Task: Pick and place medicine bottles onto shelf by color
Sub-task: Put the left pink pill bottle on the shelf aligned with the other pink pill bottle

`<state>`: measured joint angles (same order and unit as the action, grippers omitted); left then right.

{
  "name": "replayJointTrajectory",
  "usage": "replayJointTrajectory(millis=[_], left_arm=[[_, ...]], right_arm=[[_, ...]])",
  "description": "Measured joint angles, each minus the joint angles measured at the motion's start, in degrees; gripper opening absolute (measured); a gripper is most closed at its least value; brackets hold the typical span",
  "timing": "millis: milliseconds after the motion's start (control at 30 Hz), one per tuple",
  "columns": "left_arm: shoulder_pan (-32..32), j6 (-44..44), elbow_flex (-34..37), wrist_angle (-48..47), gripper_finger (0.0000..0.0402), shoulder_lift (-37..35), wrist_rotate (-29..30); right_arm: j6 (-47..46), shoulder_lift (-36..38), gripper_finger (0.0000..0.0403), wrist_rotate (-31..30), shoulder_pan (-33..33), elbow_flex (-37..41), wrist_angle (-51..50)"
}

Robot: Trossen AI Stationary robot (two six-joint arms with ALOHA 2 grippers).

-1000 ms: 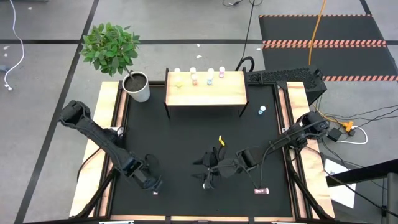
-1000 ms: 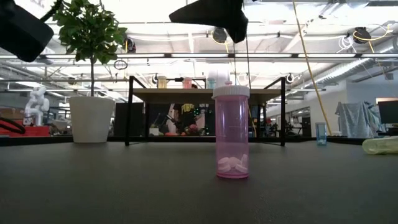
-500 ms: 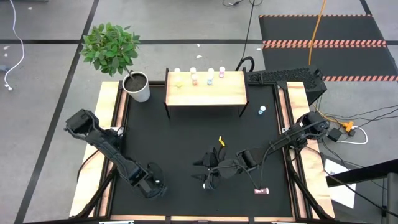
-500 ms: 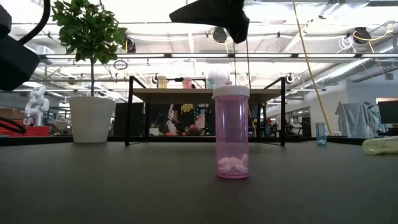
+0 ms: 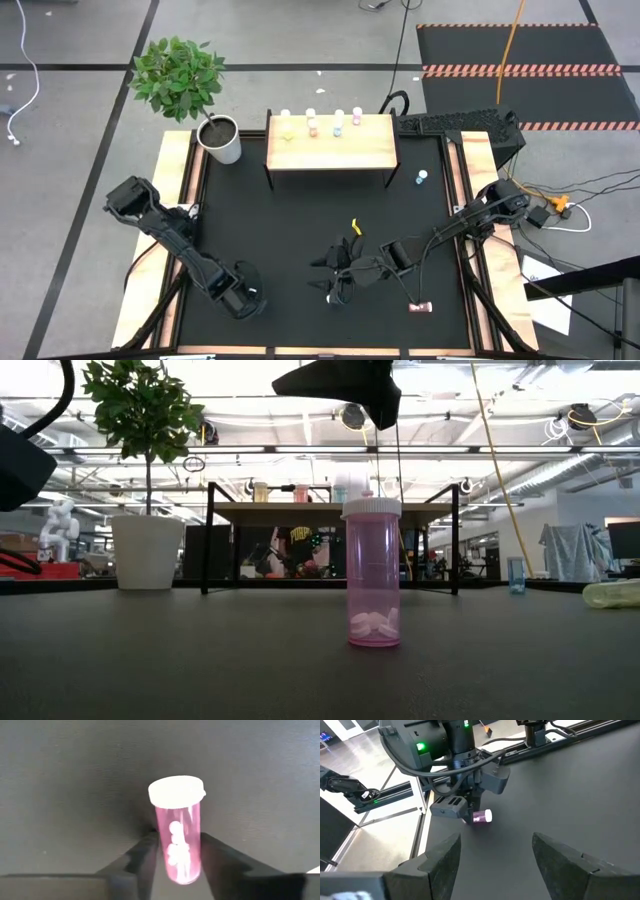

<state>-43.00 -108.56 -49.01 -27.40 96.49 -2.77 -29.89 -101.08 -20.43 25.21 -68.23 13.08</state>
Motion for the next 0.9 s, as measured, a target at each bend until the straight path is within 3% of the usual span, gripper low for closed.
replayJointTrajectory(millis=[167,333,533,667,767,900], left_arm=[[0.0,1.5,0.0,-1.1,0.0097,0.0,0.4],[0.0,3.9,0.1,-1.1,0.0091,-1.6,1.5],[1.2,13.0,0.3,-1.2,0.0110,-6.5,14.6],[4.0,22.4,0.3,0.2,0.0106,-9.7,18.6],[6.5,32.5,0.3,5.2,0.0101,-11.5,21.1],[9.2,52.1,0.2,20.2,0.0104,-13.1,21.1]], right_arm=[[-1.0,0.0,0.0242,0.0,0.0,0.0,0.0],[-2.9,0.0,0.0242,2.7,0.0,0.0,1.5],[-12.3,0.0,0.0242,4.5,-1.5,0.0,6.0],[-13.2,0.0,0.0242,4.5,-4.0,0.0,7.8],[-11.6,0.9,0.0242,8.8,-5.0,0.0,11.7],[-6.4,4.5,0.0242,13.0,-3.7,0.0,12.5]])
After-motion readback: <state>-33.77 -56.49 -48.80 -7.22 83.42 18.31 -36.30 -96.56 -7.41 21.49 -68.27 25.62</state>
